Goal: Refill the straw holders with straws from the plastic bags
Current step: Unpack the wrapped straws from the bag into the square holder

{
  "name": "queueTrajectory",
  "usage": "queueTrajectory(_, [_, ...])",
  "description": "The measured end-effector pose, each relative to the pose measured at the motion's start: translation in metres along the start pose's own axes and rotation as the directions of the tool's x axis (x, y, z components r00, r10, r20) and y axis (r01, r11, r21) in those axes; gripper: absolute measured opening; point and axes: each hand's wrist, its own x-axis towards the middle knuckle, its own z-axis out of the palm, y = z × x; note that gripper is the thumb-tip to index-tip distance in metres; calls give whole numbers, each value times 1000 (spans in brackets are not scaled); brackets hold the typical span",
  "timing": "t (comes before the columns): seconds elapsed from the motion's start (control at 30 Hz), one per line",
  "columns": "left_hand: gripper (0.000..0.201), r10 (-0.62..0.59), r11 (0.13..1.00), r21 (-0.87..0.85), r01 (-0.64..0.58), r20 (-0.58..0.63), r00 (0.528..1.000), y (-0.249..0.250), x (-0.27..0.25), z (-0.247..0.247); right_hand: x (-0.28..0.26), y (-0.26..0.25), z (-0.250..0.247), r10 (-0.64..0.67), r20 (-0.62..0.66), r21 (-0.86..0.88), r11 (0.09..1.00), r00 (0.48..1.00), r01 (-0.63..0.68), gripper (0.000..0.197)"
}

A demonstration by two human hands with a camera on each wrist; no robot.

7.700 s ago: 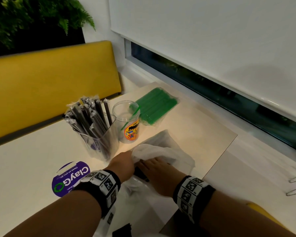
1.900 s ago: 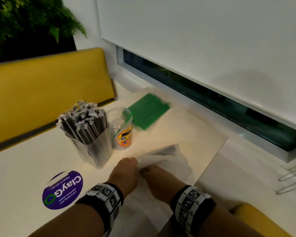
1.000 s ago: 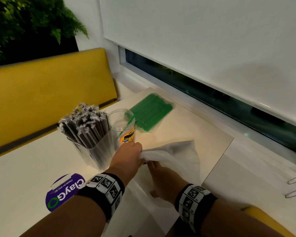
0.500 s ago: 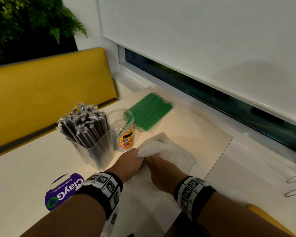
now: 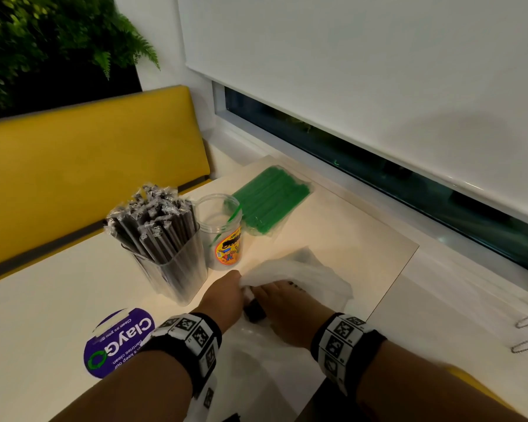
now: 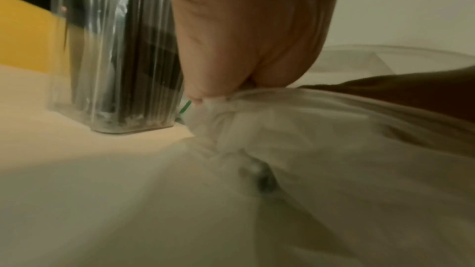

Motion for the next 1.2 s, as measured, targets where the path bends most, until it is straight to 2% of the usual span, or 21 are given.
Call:
queueTrajectory(0.07, [17, -80, 988, -128, 81, 15, 997, 3, 0, -1, -1, 0, 5, -30, 49, 38, 999, 998, 28, 68])
queueTrajectory(0.13, [20, -166, 946, -272, 177, 61, 984, 6, -3, -1, -2, 1, 11, -9, 67, 50, 999, 998, 5, 71])
queueTrajectory(0.23, [27, -244, 765, -562, 314, 198, 949, 8, -9, 5, -2, 5, 19, -24, -17, -36, 999, 1000, 23, 53])
queueTrajectory(0.3, [38, -252, 704, -603, 375, 282, 926, 8, -9, 7, -2, 7, 16, 32, -44, -85, 996, 999, -36, 41])
queueTrajectory(0.33, [45, -240, 749, -546, 376, 306, 921, 9, -9, 5, -2, 9, 14, 59, -37, -119, 991, 998, -63, 35])
queueTrajectory(0.37, [50, -191, 852, -416, 319, 321, 928, 9, -8, 1, -4, 10, 12, 73, -21, -159, 984, 997, -75, 30])
queueTrajectory(0.4, [52, -148, 954, -199, 225, 342, 928, 10, -8, -4, -5, 12, 11, 71, -15, -205, 976, 997, -73, 26])
queueTrajectory(0.43, [50, -125, 992, 23, 125, 352, 928, 11, -8, -8, -7, 13, 10, 82, 4, -234, 969, 997, -79, 23])
queueTrajectory(0.47, [46, -128, 981, 180, 66, 360, 924, 11, -8, -10, -9, 12, 9, 103, 13, -235, 967, 995, -97, 18])
queueTrajectory(0.5, [42, -117, 965, 263, 17, 369, 922, 12, -9, -12, -11, 11, 8, 135, 10, -209, 969, 991, -130, 16])
queueTrajectory(0.57, [35, -106, 952, 305, -17, 381, 919, 13, -8, -11, -10, 11, 11, 212, -3, -93, 973, 977, -212, 21])
queueTrajectory(0.6, [33, -107, 944, 328, -26, 380, 919, 12, -8, -10, -9, 11, 11, 262, 8, 26, 965, 965, -262, 26])
queueTrajectory(0.7, [32, -116, 973, 227, 45, 311, 943, 2, -4, -6, -8, 14, 5, 337, 24, 325, 888, 941, -327, 26])
queueTrajectory(0.73, [32, -146, 980, 173, 99, 283, 948, -1, -1, -6, -9, 16, 1, 313, 15, 330, 895, 950, -300, 26])
queueTrajectory(0.8, [36, -189, 982, 73, 175, 260, 947, -2, -1, -5, -10, 21, -10, 266, 77, 304, 912, 961, -276, 30])
queueTrajectory(0.9, [59, -224, 941, -192, 279, 263, 938, 0, -1, -7, -11, 25, -21, 236, 145, 417, 866, 961, -275, 31])
queueTrajectory(0.93, [57, -206, 948, -190, 254, 241, 948, 0, 0, -6, -11, 24, -24, 219, 128, 459, 852, 967, -253, 29])
queueTrajectory(1.0, [40, -184, 981, -34, 193, 172, 968, -3, 3, -4, -11, 18, -30, 147, 84, 519, 838, 986, -170, 24])
queueTrajectory(1.1, [22, -143, 986, 101, 133, 98, 985, -8, 0, -3, -14, -4, -46, -22, -27, 491, 871, 999, 33, 22])
queueTrajectory(1.17, [10, -97, 990, 110, 85, 105, 990, -13, -6, -1, -13, -24, -61, -83, -132, 559, 817, 988, 143, 17])
queueTrajectory(1.2, [17, -101, 991, 100, 93, 82, 991, -13, -10, 0, -11, -35, -70, -37, -146, 646, 753, 989, 124, 12])
